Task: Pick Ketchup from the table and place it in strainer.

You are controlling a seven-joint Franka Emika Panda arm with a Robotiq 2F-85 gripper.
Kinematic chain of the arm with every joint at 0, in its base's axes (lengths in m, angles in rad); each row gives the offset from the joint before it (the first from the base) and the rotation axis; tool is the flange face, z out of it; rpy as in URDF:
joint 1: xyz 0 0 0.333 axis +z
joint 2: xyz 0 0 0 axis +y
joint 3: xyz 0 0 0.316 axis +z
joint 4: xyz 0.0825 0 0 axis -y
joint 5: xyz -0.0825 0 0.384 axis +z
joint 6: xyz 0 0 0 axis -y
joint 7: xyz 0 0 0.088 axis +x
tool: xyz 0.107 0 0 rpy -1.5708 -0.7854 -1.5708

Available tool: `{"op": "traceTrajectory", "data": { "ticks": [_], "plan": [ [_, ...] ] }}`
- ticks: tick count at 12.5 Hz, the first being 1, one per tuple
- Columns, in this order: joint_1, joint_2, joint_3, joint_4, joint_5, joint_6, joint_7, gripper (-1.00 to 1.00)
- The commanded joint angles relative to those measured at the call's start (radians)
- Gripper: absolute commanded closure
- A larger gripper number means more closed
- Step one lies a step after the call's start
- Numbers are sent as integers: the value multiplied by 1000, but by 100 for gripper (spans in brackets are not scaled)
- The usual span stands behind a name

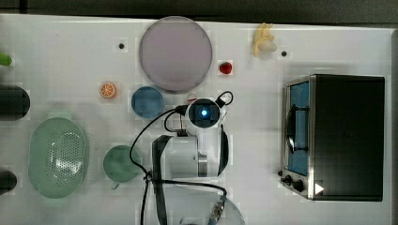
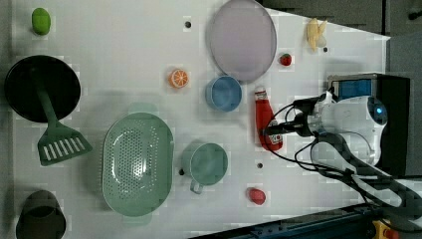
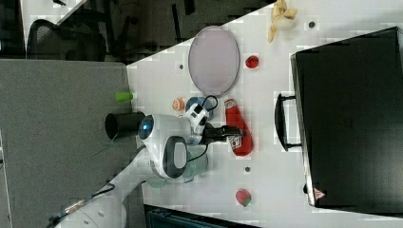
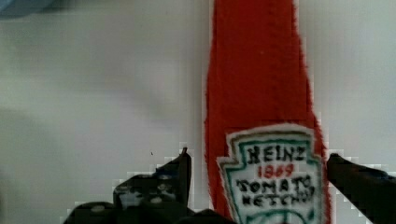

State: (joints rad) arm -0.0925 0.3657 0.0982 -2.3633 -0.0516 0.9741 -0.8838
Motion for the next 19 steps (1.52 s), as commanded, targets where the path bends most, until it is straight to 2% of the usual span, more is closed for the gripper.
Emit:
{"op": "traceTrajectory", "data": {
  "ticks": [1, 3, 6, 8, 13, 16, 19],
  "plan": [
    [8, 15, -1, 12, 0, 54, -40, -69],
    [7, 18, -2, 11, 0, 66, -40, -24],
    [2, -14, -5, 28, 2, 63, -40, -24],
    [-1, -99, -9, 31, 5, 23, -35, -24],
    [12, -411, 24, 133, 6, -382, 3, -24],
    [39, -475, 108, 221, 37, -579, 140, -24],
    [78, -461, 242, 281, 67, -595, 391, -24]
  ]
}}
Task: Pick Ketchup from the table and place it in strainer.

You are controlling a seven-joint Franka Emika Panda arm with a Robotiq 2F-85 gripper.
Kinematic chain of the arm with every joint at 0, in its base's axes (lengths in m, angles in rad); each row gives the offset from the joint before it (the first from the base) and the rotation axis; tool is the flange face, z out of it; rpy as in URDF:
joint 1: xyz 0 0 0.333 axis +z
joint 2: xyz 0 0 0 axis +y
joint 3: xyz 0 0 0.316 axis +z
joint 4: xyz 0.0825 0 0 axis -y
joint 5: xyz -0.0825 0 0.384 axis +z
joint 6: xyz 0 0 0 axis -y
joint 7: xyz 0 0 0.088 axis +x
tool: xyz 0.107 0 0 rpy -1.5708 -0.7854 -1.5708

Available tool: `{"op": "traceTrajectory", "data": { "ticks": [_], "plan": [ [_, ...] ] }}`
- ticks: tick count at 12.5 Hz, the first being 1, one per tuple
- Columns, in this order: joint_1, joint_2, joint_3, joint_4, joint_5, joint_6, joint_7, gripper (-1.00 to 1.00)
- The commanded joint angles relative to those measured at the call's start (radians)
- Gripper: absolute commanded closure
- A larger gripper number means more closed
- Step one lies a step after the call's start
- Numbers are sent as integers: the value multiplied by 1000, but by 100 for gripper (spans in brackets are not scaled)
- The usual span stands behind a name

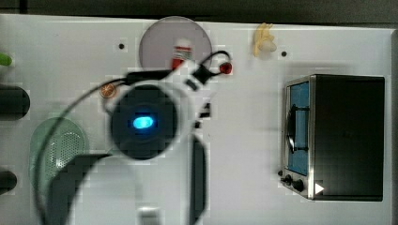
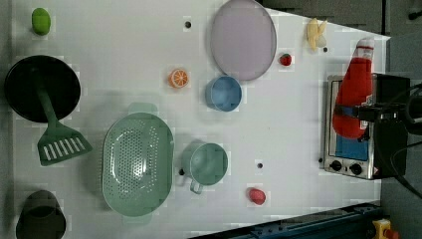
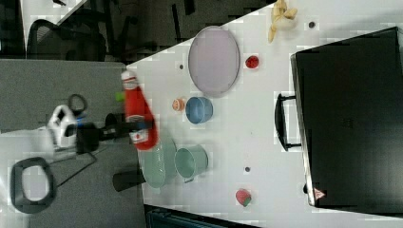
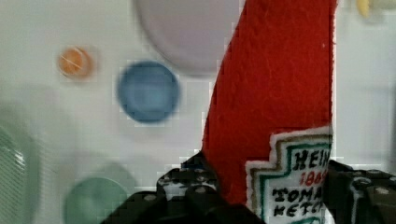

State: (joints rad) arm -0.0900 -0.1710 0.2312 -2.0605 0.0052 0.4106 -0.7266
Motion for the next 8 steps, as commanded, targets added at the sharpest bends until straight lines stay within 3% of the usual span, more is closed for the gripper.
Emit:
{"op": "traceTrajectory", "data": {
  "ticks": [1, 4, 8],
  "plan": [
    [86, 86, 159, -9, 10, -31, 321, -24],
    [110, 142, 304, 0, 10, 10, 563, -24],
    [132, 298, 468, -2, 9, 252, 832, -24]
  ]
}}
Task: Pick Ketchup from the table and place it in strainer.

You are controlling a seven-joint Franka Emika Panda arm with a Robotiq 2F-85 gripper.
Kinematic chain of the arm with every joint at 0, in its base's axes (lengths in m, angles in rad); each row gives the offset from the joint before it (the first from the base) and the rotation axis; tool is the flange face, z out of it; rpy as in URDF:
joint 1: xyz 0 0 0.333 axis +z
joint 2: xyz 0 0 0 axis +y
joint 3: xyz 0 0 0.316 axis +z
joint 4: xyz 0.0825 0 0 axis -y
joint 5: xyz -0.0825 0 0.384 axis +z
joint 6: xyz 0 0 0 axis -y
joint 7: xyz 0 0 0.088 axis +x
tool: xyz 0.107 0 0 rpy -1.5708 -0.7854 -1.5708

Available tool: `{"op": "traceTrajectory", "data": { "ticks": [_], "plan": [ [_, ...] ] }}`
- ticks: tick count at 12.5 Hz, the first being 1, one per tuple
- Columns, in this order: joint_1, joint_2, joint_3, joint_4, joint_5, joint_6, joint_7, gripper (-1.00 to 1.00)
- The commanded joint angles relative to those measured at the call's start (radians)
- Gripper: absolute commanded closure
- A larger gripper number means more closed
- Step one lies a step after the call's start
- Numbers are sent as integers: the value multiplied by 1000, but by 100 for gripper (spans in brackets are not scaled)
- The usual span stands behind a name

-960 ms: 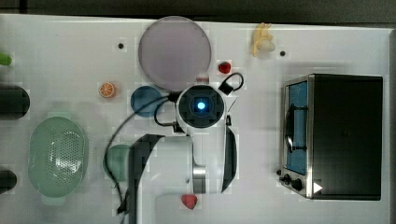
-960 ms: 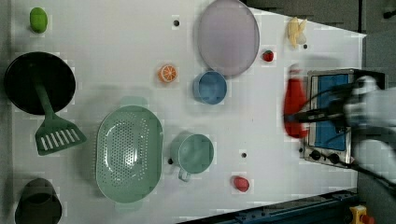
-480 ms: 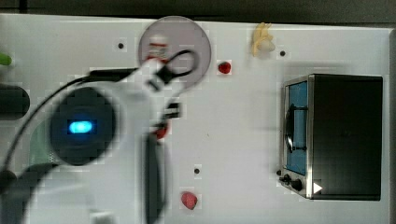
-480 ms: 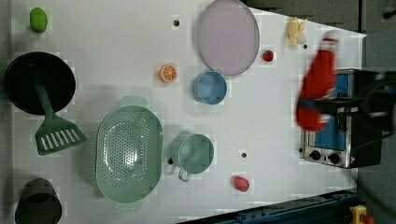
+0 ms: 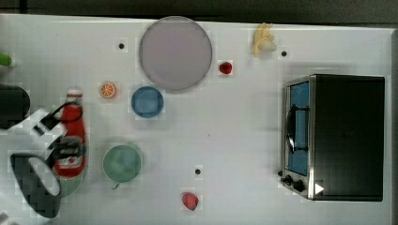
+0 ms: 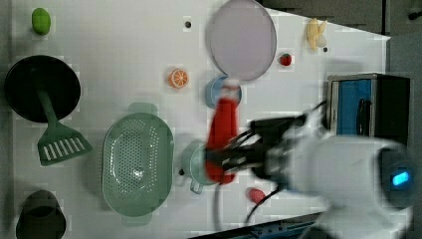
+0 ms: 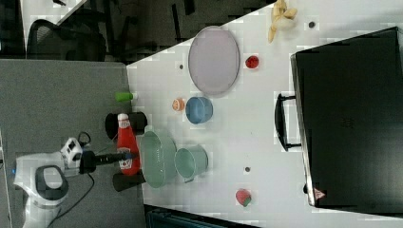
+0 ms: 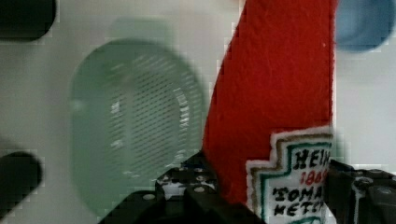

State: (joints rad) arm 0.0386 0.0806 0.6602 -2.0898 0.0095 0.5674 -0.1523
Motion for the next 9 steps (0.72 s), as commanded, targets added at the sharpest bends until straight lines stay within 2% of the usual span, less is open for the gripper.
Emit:
{"op": "traceTrajectory", "data": {
  "ticks": [1, 2, 5, 7, 9],
  "plan": [
    [11, 97, 62, 27, 3, 145, 320, -24],
    [21, 150, 74, 27, -1, 183, 359, -32],
    [46, 281, 75, 27, -22, 291, 383, -96],
    [41, 284, 73, 28, -22, 301, 394, -100],
    [22, 215, 73, 29, -19, 235, 451, -100]
  ]
}}
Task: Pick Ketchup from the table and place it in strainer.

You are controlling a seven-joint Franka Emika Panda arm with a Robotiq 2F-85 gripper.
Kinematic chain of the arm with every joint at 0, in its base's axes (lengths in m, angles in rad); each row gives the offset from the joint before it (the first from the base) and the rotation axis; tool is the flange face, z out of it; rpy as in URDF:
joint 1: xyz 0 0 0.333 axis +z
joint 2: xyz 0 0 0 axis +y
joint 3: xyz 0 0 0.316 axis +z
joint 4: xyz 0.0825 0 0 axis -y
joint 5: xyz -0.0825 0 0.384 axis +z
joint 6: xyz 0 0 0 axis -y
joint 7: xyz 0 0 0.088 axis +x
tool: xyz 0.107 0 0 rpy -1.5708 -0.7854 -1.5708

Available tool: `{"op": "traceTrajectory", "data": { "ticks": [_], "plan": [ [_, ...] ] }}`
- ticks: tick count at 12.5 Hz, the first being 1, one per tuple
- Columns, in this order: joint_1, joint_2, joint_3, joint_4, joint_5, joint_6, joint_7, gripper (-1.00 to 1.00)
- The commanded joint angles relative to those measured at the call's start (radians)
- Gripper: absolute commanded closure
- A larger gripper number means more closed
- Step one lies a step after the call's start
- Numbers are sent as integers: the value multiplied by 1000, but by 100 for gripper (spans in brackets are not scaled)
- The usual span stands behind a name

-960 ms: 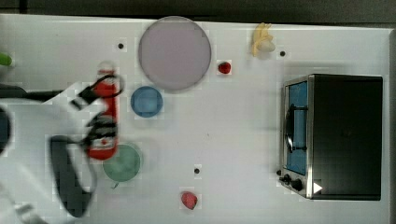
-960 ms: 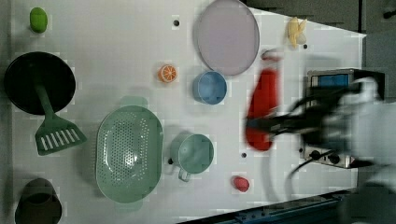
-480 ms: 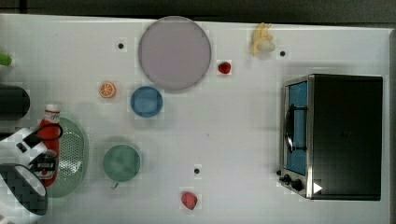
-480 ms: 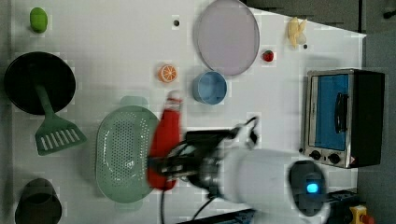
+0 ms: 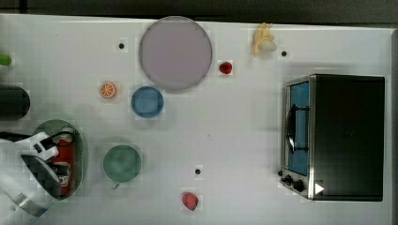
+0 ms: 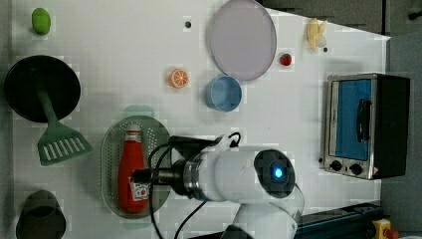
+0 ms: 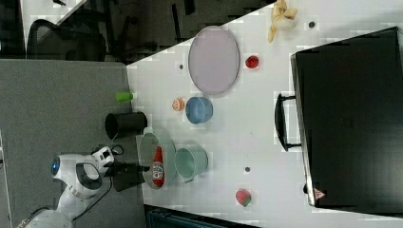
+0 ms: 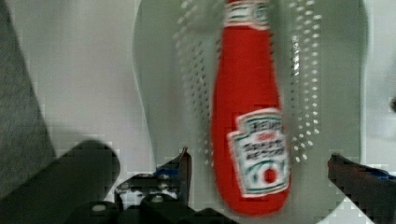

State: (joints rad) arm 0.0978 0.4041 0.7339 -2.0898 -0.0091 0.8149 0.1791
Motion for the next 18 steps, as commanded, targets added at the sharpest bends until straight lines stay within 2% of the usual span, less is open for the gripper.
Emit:
{"op": "traceTrajectory", "data": {
  "ticks": [1, 4, 8, 11, 13, 16, 18],
  "plan": [
    [-60, -163, -3, 32, 0, -67, 125, -100],
    [-158, -351, -53, 58, 1, -305, 75, -100],
    [-266, -531, -259, 106, 1, -537, -23, -100],
    [-281, -588, -442, 108, 1, -550, -23, -100],
    [-281, -616, -522, 108, 1, -559, -24, -100],
    [-281, -645, -568, 108, 3, -656, -24, -100],
    [-280, -655, -569, 110, 8, -662, -23, -100]
  ]
}}
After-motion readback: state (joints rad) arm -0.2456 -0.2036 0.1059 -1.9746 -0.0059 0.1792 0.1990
